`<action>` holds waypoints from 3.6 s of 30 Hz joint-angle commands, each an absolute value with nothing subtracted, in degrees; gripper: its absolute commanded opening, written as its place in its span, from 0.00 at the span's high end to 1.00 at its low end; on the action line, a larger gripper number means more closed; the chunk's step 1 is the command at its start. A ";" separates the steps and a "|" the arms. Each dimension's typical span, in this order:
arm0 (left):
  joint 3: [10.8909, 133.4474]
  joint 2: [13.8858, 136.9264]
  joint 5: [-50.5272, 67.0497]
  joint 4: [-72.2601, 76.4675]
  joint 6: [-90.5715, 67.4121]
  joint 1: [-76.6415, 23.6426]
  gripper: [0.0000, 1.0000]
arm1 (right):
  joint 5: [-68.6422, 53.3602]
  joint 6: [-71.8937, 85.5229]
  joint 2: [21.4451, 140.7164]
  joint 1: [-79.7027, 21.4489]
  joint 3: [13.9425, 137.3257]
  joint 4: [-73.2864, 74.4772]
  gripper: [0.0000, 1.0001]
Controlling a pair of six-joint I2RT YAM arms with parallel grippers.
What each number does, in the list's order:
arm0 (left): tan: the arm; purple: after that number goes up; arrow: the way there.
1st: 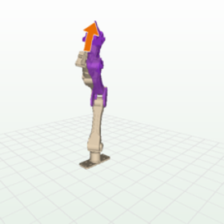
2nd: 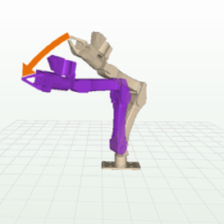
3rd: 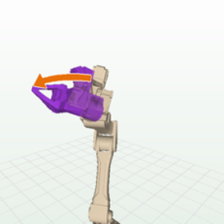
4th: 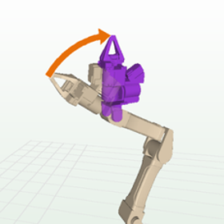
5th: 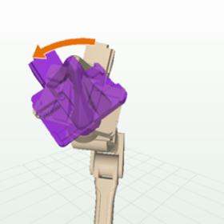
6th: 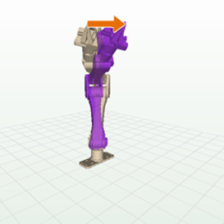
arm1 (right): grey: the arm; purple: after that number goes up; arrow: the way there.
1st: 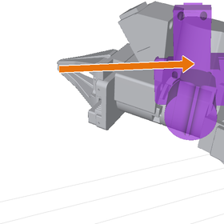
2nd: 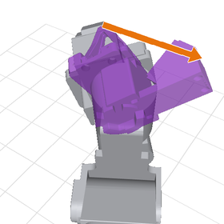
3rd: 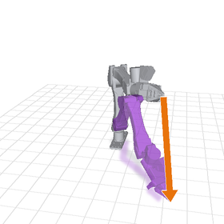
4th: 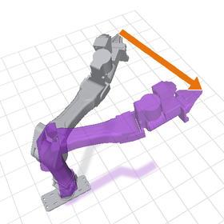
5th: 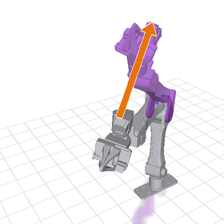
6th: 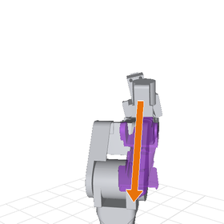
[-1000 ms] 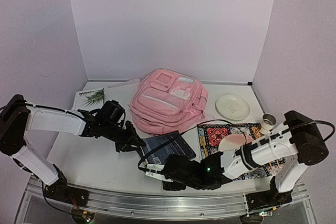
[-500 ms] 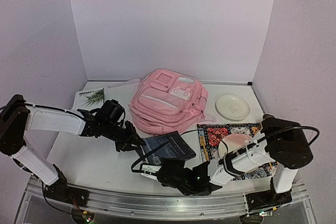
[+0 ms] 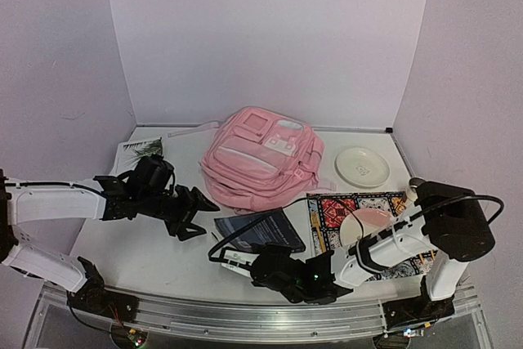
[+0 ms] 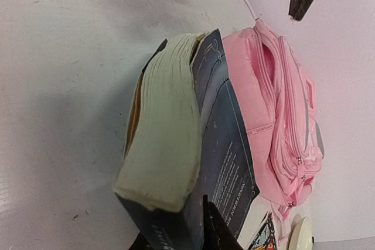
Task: Pack the student bag
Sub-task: Pass from the left arm to the right, then pass from the right arm to the left, then grab the largest pocket of the student bag.
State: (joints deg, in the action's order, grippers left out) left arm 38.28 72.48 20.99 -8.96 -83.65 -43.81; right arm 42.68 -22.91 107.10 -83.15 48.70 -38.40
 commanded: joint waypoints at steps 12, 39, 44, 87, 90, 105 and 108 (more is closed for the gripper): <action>41.34 73.17 18.93 -12.98 -85.36 -45.11 0.00 | 41.72 -19.12 101.85 -82.98 49.12 -43.44 1.00; 40.37 85.13 18.94 8.98 -91.36 -47.55 0.65 | 40.62 -20.48 101.61 -82.97 51.90 -43.25 1.00; 37.83 79.28 16.64 8.94 -90.55 -47.55 0.87 | 38.85 -19.03 99.39 -82.97 53.51 -39.13 0.94; 47.31 65.91 37.85 11.51 -66.59 -2.50 1.00 | 8.57 -2.41 109.91 -56.23 85.53 -5.56 0.43; 47.13 66.97 39.54 11.60 -65.67 -0.27 1.00 | 8.12 -2.94 115.37 -55.59 89.85 -3.90 0.46; 47.56 70.13 43.17 11.65 -64.34 2.85 1.00 | 15.10 -4.70 128.92 -53.98 100.90 -1.05 0.60; 47.91 70.51 43.58 11.53 -64.30 2.91 1.00 | 15.28 -5.84 127.68 -53.72 99.89 -1.14 0.62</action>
State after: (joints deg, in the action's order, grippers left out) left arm 43.09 70.92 39.94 3.75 -64.45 2.58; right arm 12.15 -4.62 128.35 -54.48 98.48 -2.52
